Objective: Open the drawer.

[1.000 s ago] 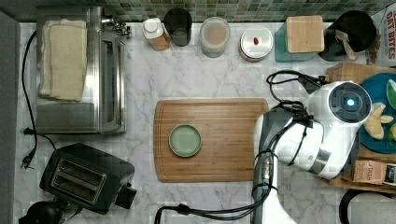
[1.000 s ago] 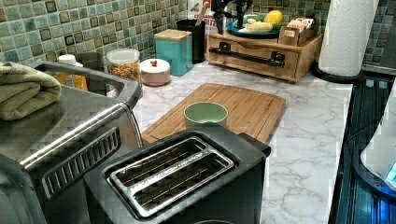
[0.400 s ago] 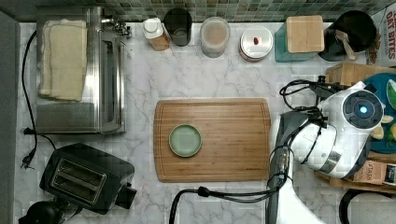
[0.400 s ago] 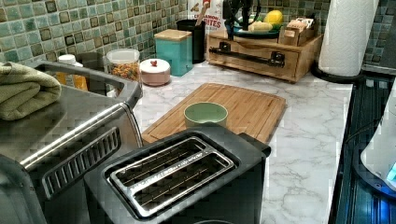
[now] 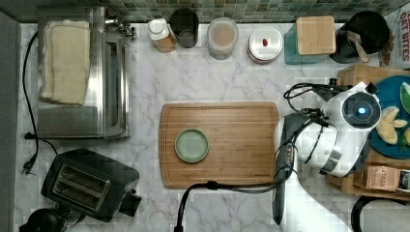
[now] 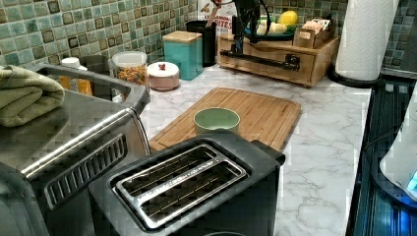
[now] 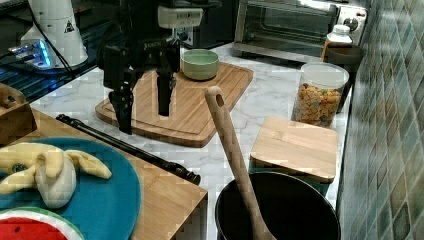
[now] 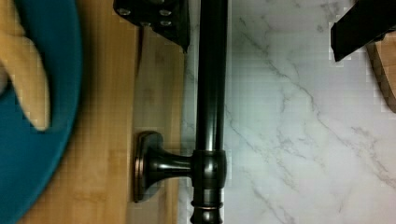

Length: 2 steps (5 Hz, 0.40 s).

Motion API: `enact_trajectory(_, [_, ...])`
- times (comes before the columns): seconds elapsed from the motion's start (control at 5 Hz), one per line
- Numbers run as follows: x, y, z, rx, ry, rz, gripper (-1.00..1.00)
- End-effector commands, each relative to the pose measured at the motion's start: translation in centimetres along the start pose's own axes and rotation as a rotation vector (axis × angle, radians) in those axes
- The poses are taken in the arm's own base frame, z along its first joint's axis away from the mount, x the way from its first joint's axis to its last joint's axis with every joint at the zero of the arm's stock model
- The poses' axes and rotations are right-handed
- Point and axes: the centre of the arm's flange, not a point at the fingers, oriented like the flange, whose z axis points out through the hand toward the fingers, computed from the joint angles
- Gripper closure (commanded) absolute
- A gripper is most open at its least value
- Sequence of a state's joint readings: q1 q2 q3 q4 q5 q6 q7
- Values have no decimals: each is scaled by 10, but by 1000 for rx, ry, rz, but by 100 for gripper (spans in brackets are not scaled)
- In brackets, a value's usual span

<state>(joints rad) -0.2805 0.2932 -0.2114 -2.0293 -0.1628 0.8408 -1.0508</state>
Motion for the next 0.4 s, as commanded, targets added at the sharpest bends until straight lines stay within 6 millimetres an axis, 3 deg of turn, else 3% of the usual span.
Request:
enact_trajectory(0.2, [10, 2, -20, -109, -11, -14, -100])
enact_trajectory(0.4, [1, 9, -9, -95, 35, -14, -100])
